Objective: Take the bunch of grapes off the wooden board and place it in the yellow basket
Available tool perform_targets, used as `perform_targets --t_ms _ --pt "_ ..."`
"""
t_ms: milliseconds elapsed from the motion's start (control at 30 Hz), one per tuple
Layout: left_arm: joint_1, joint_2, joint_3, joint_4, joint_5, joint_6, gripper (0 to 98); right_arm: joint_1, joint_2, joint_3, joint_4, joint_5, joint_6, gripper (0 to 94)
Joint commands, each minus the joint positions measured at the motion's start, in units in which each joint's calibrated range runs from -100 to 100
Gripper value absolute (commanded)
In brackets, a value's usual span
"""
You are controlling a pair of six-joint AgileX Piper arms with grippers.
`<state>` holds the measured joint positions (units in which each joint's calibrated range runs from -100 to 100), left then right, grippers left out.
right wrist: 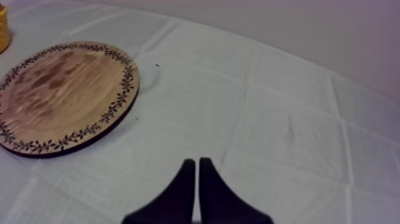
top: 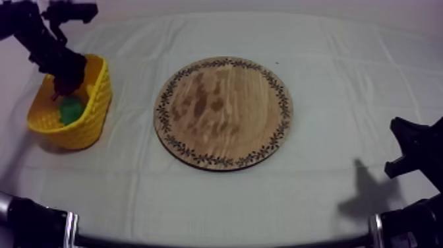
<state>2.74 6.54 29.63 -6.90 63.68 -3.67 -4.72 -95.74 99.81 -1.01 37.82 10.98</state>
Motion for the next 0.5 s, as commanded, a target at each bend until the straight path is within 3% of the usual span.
perform_targets --t_ms 0,233,300,467 --pt "-0.2 -0.2 1.8 -0.07 -0.3 0.1 41.6 0.0 0.0 0.0 0.0 0.0 0.0 0.4" --pt "-0.5 -1.1 2.9 -0.66 -0.5 0.9 45.2 0.0 0.0 0.0 0.0 0.0 0.0 0.4" --pt "-0.5 -1.5 2.8 -0.93 -0.3 1.6 53.4 0.0 0.0 0.0 0.0 0.0 0.0 0.4" --pt "-0.2 -2.5 2.6 -1.84 0.6 4.7 86.3 0.0 0.0 0.0 0.0 0.0 0.0 0.4"
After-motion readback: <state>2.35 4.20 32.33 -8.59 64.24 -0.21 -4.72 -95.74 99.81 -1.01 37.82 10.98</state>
